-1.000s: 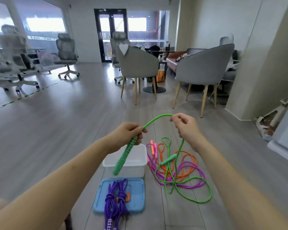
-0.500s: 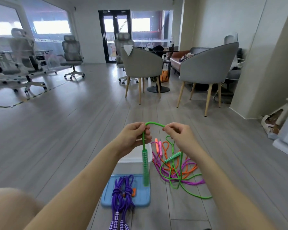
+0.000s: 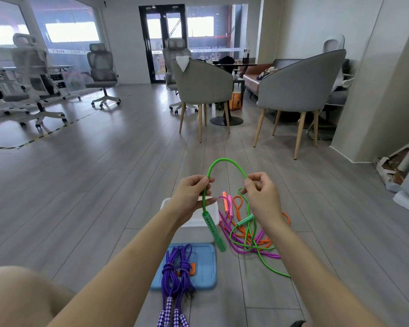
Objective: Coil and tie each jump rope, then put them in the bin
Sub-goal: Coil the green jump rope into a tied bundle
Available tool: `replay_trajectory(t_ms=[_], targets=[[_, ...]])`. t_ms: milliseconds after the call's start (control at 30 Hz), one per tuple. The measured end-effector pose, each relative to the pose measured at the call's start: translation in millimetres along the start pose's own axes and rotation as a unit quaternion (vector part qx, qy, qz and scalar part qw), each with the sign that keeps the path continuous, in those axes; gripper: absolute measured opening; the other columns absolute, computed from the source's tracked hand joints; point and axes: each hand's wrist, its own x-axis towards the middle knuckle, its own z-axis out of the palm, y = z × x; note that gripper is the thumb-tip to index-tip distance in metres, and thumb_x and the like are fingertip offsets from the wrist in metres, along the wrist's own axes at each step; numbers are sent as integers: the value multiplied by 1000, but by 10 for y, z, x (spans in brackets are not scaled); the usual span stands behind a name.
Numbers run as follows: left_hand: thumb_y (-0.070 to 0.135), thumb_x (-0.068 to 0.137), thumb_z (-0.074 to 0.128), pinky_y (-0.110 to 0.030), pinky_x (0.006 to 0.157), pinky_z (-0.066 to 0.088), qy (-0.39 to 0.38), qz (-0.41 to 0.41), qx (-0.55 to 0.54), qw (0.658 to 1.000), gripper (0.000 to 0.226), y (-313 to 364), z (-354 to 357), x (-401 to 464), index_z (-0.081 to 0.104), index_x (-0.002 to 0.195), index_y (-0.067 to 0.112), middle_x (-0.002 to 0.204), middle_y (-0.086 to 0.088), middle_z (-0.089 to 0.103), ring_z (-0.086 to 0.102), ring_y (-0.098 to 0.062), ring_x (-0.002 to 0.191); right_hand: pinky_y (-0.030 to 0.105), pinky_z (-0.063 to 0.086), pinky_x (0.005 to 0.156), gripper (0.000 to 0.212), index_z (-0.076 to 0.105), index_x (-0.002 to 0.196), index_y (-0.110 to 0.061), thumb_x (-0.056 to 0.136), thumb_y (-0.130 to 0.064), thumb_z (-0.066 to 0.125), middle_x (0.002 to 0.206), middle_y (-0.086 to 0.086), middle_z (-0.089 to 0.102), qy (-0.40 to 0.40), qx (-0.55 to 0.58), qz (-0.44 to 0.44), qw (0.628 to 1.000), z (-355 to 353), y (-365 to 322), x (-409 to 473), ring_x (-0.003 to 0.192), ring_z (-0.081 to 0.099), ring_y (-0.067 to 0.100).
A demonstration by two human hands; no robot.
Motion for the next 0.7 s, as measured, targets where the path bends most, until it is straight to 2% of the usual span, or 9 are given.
replay_trajectory(t_ms=[100,167,267,367,433,500,567,633,700], targets=[[9,106,52,-52,88,61,-20,6,32,999,21,-71,113,-24,67,118,1,86,-10,60,64,-17,76,23,44,53,18,63,111,-24,101,-12,52,91,1,66,-7,-9,-14,1000,135,58,-92,64,54,12],[8,105,53,-49,86,62,-24,7,48,999,20,-92,167,-26,69,117,3,87,-9,64,67,-18,79,27,47,59,23,65,116,-30,101,-16,54,97,0,62,-4,-34,-46,998,187,100,-137,70,57,16],[12,105,55,-41,83,63,-22,7,60,998,20,-112,203,-20,72,113,5,86,-6,67,68,-19,81,29,52,58,24,69,121,-27,101,-16,60,94,-1,65,-18,-8,-33,999,229,88,-194,69,60,20],[18,106,56,-41,83,61,-24,6,57,998,24,-160,227,-14,73,109,2,80,-8,66,66,-21,76,38,60,68,7,69,102,-23,96,-19,70,87,-1,69,8,10,-25,1000,246,51,-237,75,67,21],[19,105,57,-40,83,62,-26,3,46,999,25,-189,236,-2,74,107,2,79,-8,65,66,-21,75,37,60,68,8,68,91,-21,92,-19,75,82,-1,72,18,28,-12,999,251,58,-234,72,69,19],[19,105,58,-38,82,62,-38,0,30,999,25,-202,246,-2,74,108,1,80,-9,65,66,-21,77,34,59,68,6,71,89,-21,92,-17,75,78,-1,73,11,33,-5,999,260,84,-231,71,70,14],[17,105,56,-36,82,62,-50,-4,17,999,26,-202,250,-2,73,112,0,85,-15,68,66,-22,83,30,58,68,8,73,92,-21,94,-14,70,77,0,74,-11,40,-1,999,269,86,-246,71,71,13],[17,106,54,-36,84,62,-55,-8,7,998,27,-213,244,-2,72,116,0,100,-23,74,70,-23,91,26,55,64,17,75,97,-24,96,-10,65,77,2,74,-44,47,3,998,272,82,-251,70,69,11],[17,106,54,-37,86,62,-45,0,-2,999,27,-247,238,-7,72,117,0,110,-24,74,71,-25,96,25,54,62,21,76,102,-23,95,-7,63,78,3,74,-76,40,9,996,266,87,-233,67,67,12]])
